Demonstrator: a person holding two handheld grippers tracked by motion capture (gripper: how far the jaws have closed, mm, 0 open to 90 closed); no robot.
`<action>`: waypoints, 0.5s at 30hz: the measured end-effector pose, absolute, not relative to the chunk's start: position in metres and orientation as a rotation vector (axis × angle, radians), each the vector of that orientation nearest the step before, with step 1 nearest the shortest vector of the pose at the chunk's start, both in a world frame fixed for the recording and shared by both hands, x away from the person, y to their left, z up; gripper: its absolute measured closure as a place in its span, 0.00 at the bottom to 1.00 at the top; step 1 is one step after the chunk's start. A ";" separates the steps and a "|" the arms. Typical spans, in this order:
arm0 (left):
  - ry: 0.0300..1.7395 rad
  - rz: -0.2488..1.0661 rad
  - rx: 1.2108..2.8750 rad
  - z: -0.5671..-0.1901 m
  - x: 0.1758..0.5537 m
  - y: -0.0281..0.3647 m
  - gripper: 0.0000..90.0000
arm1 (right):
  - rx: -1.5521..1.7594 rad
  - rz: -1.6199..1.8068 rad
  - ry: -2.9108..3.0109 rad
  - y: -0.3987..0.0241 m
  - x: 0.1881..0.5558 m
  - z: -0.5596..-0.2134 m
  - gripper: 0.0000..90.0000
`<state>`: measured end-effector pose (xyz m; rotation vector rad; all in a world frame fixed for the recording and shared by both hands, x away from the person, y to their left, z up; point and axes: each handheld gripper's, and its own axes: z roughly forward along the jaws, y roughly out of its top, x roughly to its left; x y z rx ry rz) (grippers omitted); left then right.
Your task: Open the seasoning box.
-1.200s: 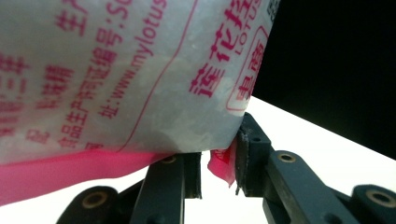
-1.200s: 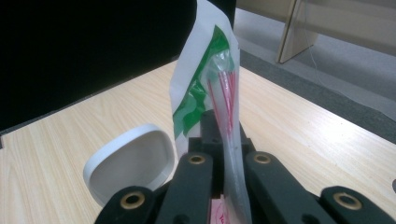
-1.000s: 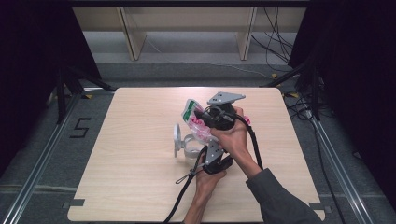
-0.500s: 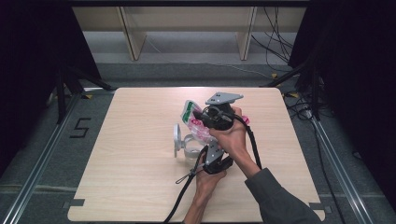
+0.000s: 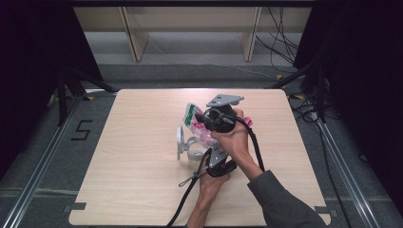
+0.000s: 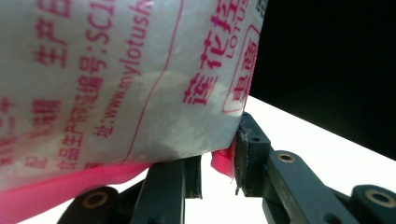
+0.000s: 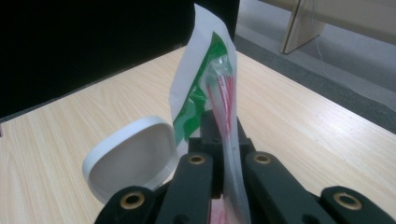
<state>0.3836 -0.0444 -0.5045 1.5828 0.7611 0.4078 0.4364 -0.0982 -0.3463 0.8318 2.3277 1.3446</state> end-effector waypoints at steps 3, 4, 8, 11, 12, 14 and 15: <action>0.762 0.407 1.585 -0.504 0.383 -0.044 0.83 | 0.853 1.342 2.331 -0.098 0.436 -0.346 1.00; 0.760 0.409 1.585 -0.504 0.383 -0.044 0.83 | 0.837 1.341 2.332 -0.098 0.436 -0.346 1.00; 0.759 0.408 1.587 -0.504 0.383 -0.044 0.83 | 0.834 1.350 2.327 -0.098 0.437 -0.346 1.00; 0.757 0.410 1.587 -0.504 0.383 -0.044 0.83 | 0.825 1.360 2.327 -0.097 0.437 -0.347 1.00; 0.757 0.412 1.585 -0.504 0.383 -0.044 0.83 | 0.826 1.363 2.325 -0.097 0.437 -0.347 1.00; 0.757 0.407 1.584 -0.504 0.383 -0.044 0.83 | 0.836 1.360 2.328 -0.097 0.437 -0.346 1.00; 0.757 0.406 1.583 -0.504 0.383 -0.044 0.83 | 0.832 1.357 2.330 -0.097 0.437 -0.346 1.00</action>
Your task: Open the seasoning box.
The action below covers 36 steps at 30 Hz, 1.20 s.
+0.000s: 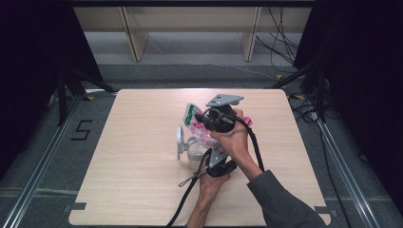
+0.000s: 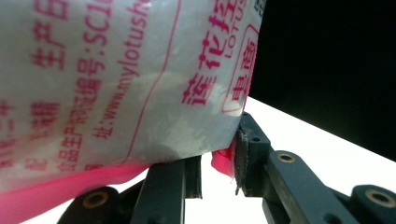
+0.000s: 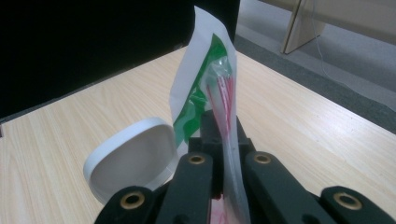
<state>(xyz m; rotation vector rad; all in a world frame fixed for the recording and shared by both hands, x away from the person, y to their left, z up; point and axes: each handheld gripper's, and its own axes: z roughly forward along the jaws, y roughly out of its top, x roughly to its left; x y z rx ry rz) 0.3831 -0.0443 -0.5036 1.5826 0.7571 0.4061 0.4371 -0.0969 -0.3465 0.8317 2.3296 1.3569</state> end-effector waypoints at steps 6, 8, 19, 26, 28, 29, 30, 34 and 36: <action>0.756 0.393 1.576 -0.504 0.383 -0.045 0.83 | 0.871 1.352 2.332 -0.095 0.436 -0.347 1.00; 0.754 0.396 1.575 -0.504 0.383 -0.045 0.83 | 0.869 1.355 2.331 -0.095 0.436 -0.347 1.00; 0.752 0.388 1.569 -0.504 0.383 -0.046 0.83 | 0.863 1.314 2.333 -0.093 0.434 -0.347 1.00; 0.750 0.387 1.576 -0.504 0.382 -0.047 0.83 | 0.852 1.295 2.347 -0.091 0.434 -0.349 1.00; 0.748 0.389 1.576 -0.504 0.382 -0.047 0.83 | 0.851 1.294 2.346 -0.092 0.434 -0.349 1.00; 0.748 0.391 1.577 -0.504 0.382 -0.046 0.83 | 0.849 1.308 2.332 -0.091 0.435 -0.349 1.00; 0.747 0.391 1.576 -0.504 0.382 -0.047 0.83 | 0.841 1.320 2.335 -0.092 0.435 -0.349 1.00; 0.732 0.409 1.628 -0.504 0.383 -0.044 0.83 | 0.851 1.298 2.344 -0.091 0.435 -0.350 1.00; 0.732 0.416 1.626 -0.504 0.383 -0.044 0.83 | 0.853 1.309 2.331 -0.091 0.434 -0.350 1.00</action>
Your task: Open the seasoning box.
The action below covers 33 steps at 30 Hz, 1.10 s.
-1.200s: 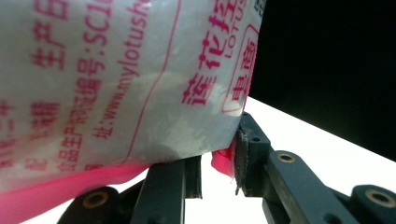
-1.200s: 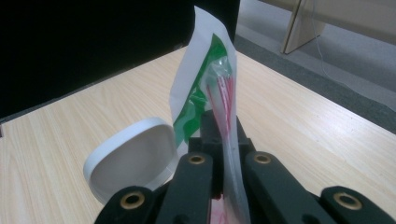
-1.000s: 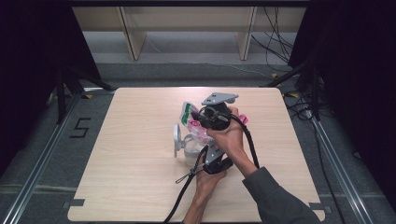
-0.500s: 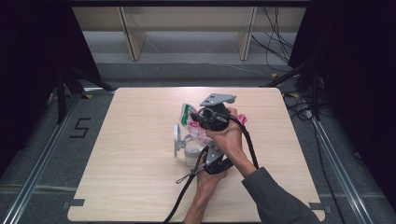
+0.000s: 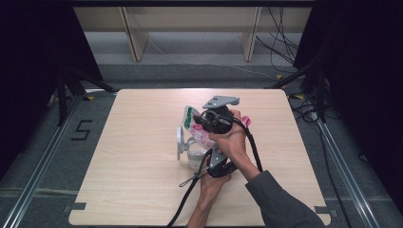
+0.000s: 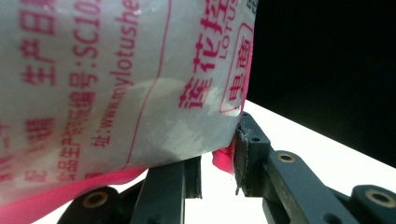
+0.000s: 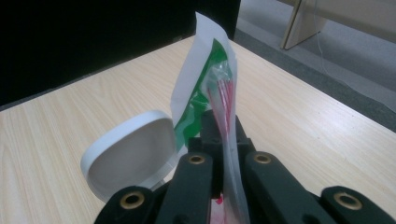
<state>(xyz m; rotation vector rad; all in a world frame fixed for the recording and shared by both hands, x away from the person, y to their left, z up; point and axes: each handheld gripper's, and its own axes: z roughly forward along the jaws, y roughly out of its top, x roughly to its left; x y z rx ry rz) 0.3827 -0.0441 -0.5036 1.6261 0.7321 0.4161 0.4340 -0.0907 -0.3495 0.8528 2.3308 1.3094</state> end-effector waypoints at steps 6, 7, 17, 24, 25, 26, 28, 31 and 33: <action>0.728 0.412 1.624 -0.503 0.382 -0.044 0.83 | 0.839 1.306 2.341 -0.091 0.434 -0.349 1.00; 0.730 0.411 1.627 -0.503 0.382 -0.044 0.83 | 0.838 1.304 2.341 -0.091 0.435 -0.349 1.00; 0.728 0.402 1.616 -0.503 0.382 -0.044 0.83 | 0.849 1.326 2.322 -0.091 0.434 -0.349 1.00; 0.723 0.398 1.619 -0.502 0.381 -0.044 0.83 | 0.850 1.324 2.323 -0.092 0.434 -0.348 1.00; 0.721 0.397 1.618 -0.502 0.381 -0.044 0.83 | 0.865 1.326 2.324 -0.091 0.433 -0.349 1.00; 0.721 0.399 1.617 -0.502 0.381 -0.045 0.83 | 0.853 1.325 2.322 -0.091 0.434 -0.349 1.00; 0.722 0.400 1.618 -0.502 0.382 -0.044 0.83 | 0.854 1.323 2.321 -0.092 0.433 -0.348 1.00; 0.723 0.395 1.618 -0.502 0.382 -0.045 0.83 | 0.853 1.325 2.322 -0.091 0.434 -0.349 1.00; 0.721 0.396 1.617 -0.502 0.382 -0.045 0.83 | 0.863 1.324 2.322 -0.091 0.433 -0.349 1.00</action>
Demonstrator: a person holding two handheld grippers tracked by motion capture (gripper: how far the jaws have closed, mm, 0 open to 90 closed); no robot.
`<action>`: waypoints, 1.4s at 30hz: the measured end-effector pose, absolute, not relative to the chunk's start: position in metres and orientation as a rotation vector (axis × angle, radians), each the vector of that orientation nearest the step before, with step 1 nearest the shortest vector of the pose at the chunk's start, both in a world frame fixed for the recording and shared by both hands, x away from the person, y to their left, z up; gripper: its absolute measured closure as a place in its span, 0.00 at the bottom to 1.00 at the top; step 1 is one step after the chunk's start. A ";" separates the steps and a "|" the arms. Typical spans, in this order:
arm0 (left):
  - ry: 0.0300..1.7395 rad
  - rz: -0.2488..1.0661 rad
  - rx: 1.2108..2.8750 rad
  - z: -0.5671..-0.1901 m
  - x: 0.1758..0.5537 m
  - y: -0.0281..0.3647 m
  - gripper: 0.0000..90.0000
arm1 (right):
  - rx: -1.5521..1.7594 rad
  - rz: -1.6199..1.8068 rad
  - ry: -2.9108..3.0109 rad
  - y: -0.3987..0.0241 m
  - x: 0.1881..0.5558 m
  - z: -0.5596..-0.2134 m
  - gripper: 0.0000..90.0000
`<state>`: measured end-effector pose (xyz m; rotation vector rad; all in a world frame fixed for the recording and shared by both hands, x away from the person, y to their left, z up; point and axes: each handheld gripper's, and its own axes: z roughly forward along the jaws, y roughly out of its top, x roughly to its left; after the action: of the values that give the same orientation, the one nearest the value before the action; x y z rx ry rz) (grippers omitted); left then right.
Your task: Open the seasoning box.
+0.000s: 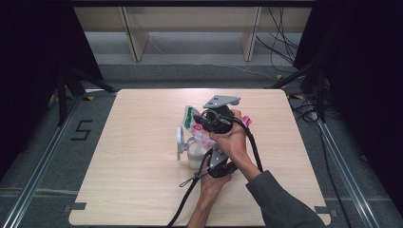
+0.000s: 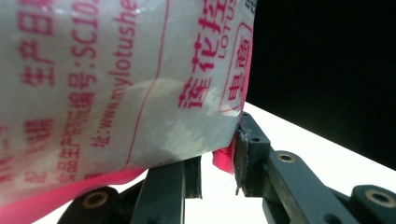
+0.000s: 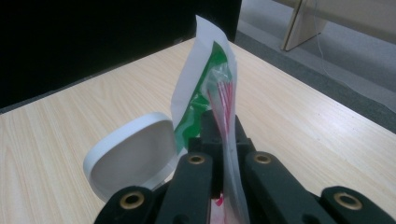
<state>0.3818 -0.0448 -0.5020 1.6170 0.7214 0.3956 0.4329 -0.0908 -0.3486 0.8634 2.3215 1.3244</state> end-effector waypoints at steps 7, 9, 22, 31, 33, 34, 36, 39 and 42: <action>0.724 0.410 1.625 -0.502 0.382 -0.045 0.83 | 0.847 1.307 2.341 -0.093 0.433 -0.347 1.00; 0.722 0.408 1.621 -0.502 0.382 -0.046 0.83 | 0.850 1.312 2.336 -0.093 0.434 -0.348 1.00; 0.720 0.394 1.613 -0.501 0.383 -0.044 0.83 | 0.829 1.315 2.335 -0.091 0.434 -0.347 1.00; 0.717 0.396 1.616 -0.500 0.382 -0.044 0.82 | 0.823 1.308 2.340 -0.090 0.434 -0.347 1.00; 0.734 0.404 1.597 -0.500 0.383 -0.046 0.82 | 0.837 1.312 2.335 -0.088 0.433 -0.348 1.00; 0.746 0.392 1.566 -0.501 0.382 -0.047 0.82 | 0.831 1.307 2.334 -0.087 0.433 -0.348 1.00; 0.747 0.374 1.556 -0.500 0.382 -0.047 0.82 | 0.830 1.288 2.352 -0.087 0.433 -0.349 1.00; 0.746 0.382 1.559 -0.500 0.382 -0.047 0.82 | 0.839 1.298 2.345 -0.086 0.433 -0.348 1.00; 0.752 0.369 1.544 -0.500 0.381 -0.048 0.82 | 0.827 1.308 2.333 -0.087 0.434 -0.348 1.00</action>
<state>0.3813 -0.0479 -0.4997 1.5438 0.7522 0.3687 0.4339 -0.0866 -0.3482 0.8274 2.3328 1.3083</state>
